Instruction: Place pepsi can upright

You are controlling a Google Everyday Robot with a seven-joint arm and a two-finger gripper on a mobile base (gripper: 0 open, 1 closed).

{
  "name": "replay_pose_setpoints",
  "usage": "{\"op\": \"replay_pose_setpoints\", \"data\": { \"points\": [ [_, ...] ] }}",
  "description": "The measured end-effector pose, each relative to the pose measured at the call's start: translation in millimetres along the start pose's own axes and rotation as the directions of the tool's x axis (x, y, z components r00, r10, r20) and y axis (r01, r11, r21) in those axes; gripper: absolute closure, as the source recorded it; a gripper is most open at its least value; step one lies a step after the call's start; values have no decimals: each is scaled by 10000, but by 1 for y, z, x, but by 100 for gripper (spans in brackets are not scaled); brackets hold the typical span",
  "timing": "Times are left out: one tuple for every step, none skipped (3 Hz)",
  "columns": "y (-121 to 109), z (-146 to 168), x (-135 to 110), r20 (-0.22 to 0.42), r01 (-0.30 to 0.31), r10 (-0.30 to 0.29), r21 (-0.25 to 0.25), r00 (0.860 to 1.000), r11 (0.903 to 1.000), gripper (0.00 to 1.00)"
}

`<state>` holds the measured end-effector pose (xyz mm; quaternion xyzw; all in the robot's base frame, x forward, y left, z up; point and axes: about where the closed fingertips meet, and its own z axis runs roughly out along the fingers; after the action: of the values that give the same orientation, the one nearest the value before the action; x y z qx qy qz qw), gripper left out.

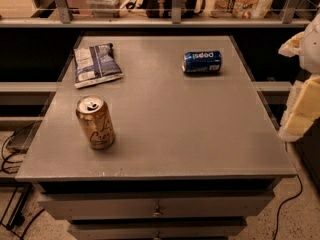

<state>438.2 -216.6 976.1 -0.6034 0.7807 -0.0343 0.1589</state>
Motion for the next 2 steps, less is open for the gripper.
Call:
{"op": "replay_pose_setpoints", "data": {
  "points": [
    [-4, 1, -4, 77, 116, -117, 103, 9999, 9999, 0],
    [-20, 11, -15, 363, 554, -557, 89, 9978, 9984, 0]
  ]
}}
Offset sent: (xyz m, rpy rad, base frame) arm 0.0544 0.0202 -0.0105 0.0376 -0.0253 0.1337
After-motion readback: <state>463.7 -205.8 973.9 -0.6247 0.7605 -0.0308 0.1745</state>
